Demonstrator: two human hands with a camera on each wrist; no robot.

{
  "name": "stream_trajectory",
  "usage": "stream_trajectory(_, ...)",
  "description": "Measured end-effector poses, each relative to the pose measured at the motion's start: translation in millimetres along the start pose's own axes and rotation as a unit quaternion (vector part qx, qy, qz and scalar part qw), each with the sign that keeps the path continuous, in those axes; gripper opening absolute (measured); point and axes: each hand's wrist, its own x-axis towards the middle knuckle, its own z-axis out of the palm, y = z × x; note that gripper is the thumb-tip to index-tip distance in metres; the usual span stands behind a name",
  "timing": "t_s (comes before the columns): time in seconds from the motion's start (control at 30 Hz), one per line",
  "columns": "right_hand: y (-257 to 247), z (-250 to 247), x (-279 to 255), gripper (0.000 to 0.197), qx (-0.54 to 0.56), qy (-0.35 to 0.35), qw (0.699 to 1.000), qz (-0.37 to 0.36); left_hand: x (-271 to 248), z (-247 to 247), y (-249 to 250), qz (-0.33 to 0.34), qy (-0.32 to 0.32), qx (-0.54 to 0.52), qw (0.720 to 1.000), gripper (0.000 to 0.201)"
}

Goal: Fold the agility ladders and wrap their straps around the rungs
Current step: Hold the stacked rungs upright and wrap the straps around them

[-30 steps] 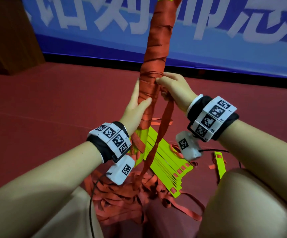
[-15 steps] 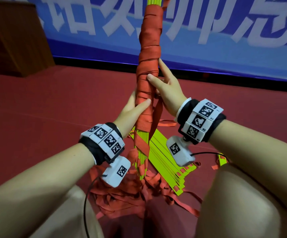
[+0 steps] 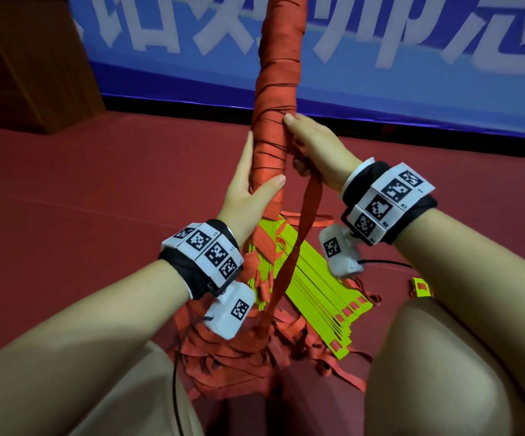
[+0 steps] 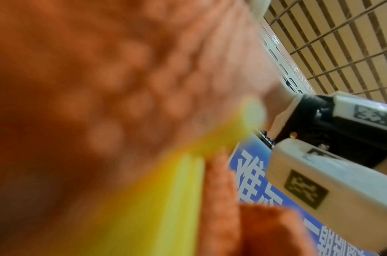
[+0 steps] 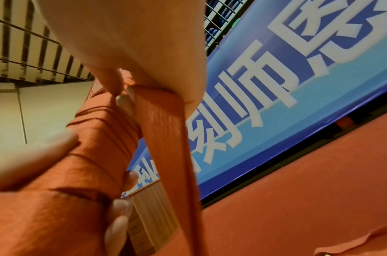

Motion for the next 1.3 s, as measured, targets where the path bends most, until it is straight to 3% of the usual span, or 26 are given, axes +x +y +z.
stream_trajectory(0.13,10.5,-8.1,2.6,0.02,-0.1,-0.017,0.995,-0.011,14.2,-2.7,-7.8,0.015,0.012,0.031,0.999,0.084)
stream_trajectory(0.27,23.0,-27.3,4.3,0.022,-0.264,-0.029,0.962,-0.064,27.4,-3.8,-21.2,0.047,-0.005,0.068,0.997,0.083)
stream_trajectory(0.47,35.3,-30.9,7.9,0.028,-0.11,0.072,0.991,0.019,39.4,10.0,-43.2,0.058,0.0,0.174,0.983,0.082)
stream_trajectory(0.57,30.5,-20.4,7.0,0.029,-0.003,0.106,0.993,0.043,35.5,20.9,-47.8,0.069,0.029,0.267,0.961,0.066)
stream_trajectory(0.67,27.5,-16.4,7.5,0.02,0.047,0.163,0.985,0.0,29.5,33.3,-43.5,0.095,0.011,0.287,0.953,0.057)
stream_trajectory(0.77,29.9,-19.3,7.5,0.04,0.034,0.225,0.973,-0.023,28.1,43.5,-41.8,0.121,-0.012,0.237,0.964,0.065)
stream_trajectory(0.83,29.9,-21.4,4.7,0.044,0.056,0.22,0.973,-0.043,30.5,43.2,-38.7,0.092,-0.008,0.161,0.983,0.073)
stream_trajectory(0.97,22.9,-24.2,-2.9,0.017,0.099,0.177,0.977,-0.066,35.6,28.5,-31.3,-0.03,-0.016,0.043,0.999,0.09)
stream_trajectory(1.1,16.9,-23.8,-8.4,0.005,0.1,0.129,0.984,-0.069,28.0,18.6,-23.4,-0.071,-0.072,0.02,0.995,0.06)
stream_trajectory(1.3,11.6,-15.6,-17.4,0.005,0.127,0.054,0.988,-0.066,4.0,10.1,-24.4,-0.084,-0.104,-0.03,0.991,0.055)
